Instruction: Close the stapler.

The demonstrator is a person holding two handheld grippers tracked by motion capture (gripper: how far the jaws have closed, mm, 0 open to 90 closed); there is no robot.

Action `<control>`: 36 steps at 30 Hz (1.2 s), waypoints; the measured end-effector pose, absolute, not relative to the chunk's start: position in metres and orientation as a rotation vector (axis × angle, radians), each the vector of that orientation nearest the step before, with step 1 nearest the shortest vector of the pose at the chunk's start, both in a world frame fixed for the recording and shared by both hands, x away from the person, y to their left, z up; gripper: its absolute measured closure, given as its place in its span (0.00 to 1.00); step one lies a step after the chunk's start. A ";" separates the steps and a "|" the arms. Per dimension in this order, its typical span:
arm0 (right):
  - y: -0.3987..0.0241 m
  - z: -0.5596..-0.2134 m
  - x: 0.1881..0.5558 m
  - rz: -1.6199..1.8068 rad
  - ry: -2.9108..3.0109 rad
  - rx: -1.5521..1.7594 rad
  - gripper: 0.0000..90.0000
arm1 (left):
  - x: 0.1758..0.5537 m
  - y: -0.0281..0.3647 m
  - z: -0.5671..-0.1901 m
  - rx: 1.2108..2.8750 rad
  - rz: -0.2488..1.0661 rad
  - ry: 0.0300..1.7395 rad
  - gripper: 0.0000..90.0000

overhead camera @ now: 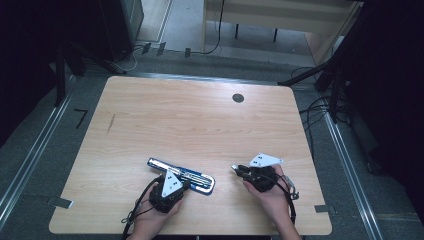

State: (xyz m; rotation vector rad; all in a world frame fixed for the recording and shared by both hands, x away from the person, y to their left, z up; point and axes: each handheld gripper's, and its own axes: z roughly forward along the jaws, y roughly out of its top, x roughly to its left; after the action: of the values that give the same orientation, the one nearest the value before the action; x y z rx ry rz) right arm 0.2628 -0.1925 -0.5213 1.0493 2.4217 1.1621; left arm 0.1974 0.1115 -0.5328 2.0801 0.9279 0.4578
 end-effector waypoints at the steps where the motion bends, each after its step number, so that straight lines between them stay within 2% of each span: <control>1: -0.192 -0.521 0.263 1.167 2.422 1.041 0.89 | 0.197 0.112 -0.533 2.082 0.458 0.927 1.00; 36: -0.160 -0.499 0.248 1.231 2.461 0.914 0.89 | 0.198 0.112 -0.533 2.081 0.456 0.927 1.00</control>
State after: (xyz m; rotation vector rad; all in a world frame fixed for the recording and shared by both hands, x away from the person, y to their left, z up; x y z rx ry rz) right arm 0.2479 -0.1602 -0.4987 0.9144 2.4614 1.2311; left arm 0.1975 0.1118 -0.5328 2.0810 0.9270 0.4556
